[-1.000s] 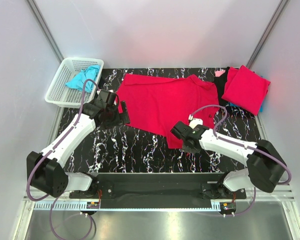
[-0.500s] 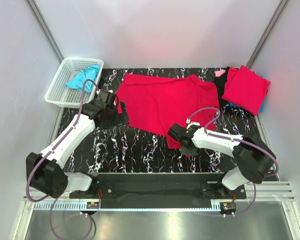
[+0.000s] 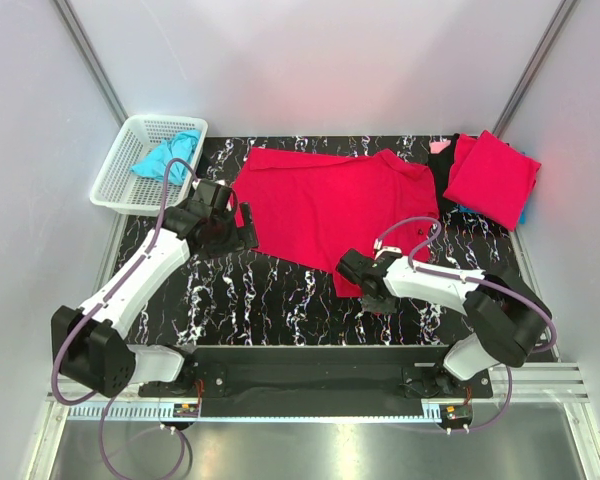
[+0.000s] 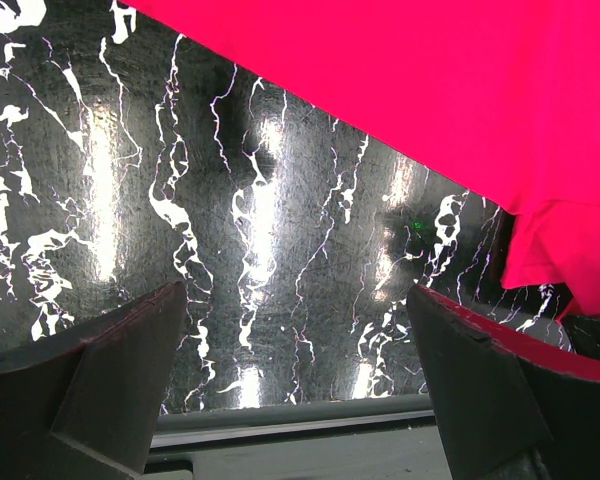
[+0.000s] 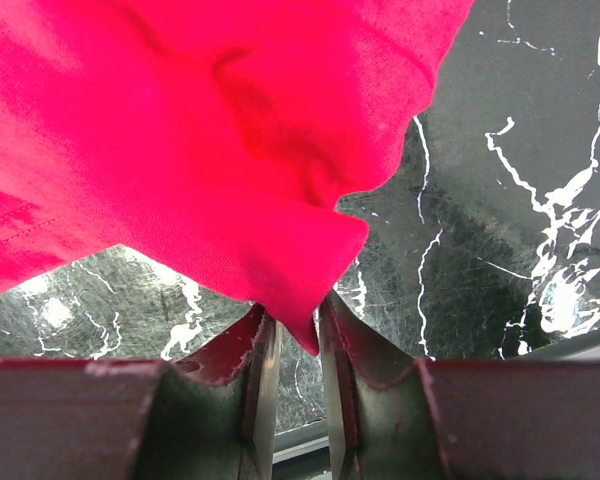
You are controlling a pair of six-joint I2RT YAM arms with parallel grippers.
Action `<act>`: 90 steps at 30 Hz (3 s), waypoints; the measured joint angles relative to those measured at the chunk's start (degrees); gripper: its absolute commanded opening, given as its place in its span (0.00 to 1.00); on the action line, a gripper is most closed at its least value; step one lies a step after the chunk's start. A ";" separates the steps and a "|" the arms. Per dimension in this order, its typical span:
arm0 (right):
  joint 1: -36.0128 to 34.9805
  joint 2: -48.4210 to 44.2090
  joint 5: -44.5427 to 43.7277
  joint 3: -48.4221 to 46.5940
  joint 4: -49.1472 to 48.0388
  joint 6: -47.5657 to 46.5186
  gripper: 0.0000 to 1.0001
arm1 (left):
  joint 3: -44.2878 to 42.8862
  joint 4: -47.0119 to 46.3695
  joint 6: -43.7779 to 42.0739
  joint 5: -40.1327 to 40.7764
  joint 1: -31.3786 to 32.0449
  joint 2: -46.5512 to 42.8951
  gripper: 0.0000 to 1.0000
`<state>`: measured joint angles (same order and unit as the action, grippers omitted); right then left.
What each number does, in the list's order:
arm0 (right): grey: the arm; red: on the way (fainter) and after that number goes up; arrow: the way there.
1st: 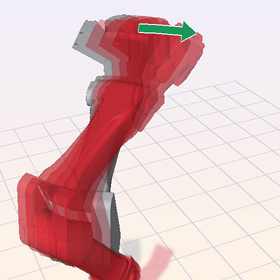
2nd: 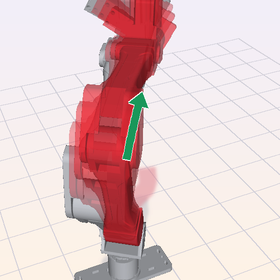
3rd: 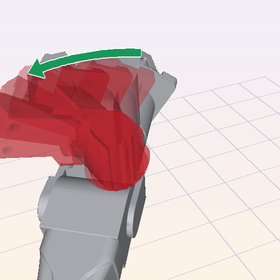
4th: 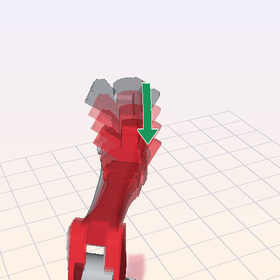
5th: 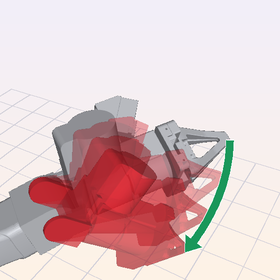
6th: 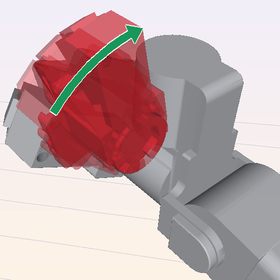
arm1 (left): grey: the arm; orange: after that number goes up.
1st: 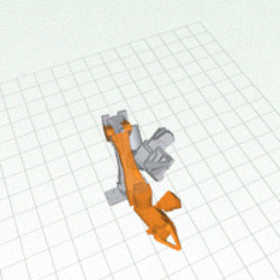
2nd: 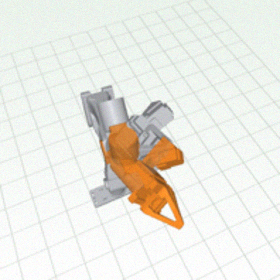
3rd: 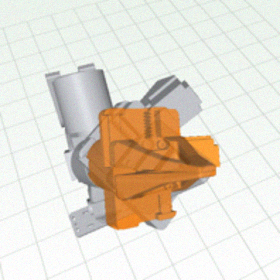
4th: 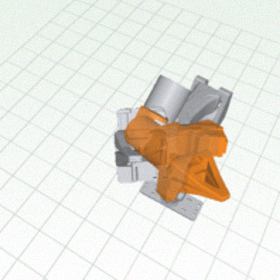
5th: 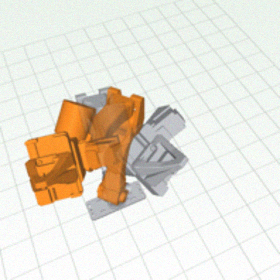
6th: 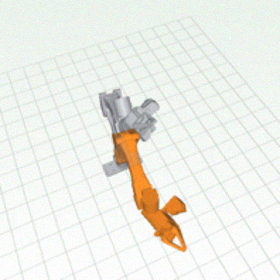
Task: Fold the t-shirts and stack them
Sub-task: Fold the tshirt
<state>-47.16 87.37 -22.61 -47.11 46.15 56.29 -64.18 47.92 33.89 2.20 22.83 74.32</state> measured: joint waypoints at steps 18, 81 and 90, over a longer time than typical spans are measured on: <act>-0.04 -14.60 -0.42 -5.73 7.34 0.13 0.00 | 1.03 0.02 7.02 3.65 -3.17 -0.04 0.99; -0.07 -24.63 -4.31 -9.25 24.41 4.85 0.00 | 4.15 -7.43 19.21 15.78 -10.25 24.33 0.08; -0.07 -23.82 -4.17 -9.22 24.00 4.83 0.00 | 8.74 -6.40 18.84 16.22 -10.25 18.25 0.00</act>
<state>-47.22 63.55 -26.79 -56.34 70.15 61.12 -55.44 41.52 52.73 18.41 12.58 92.58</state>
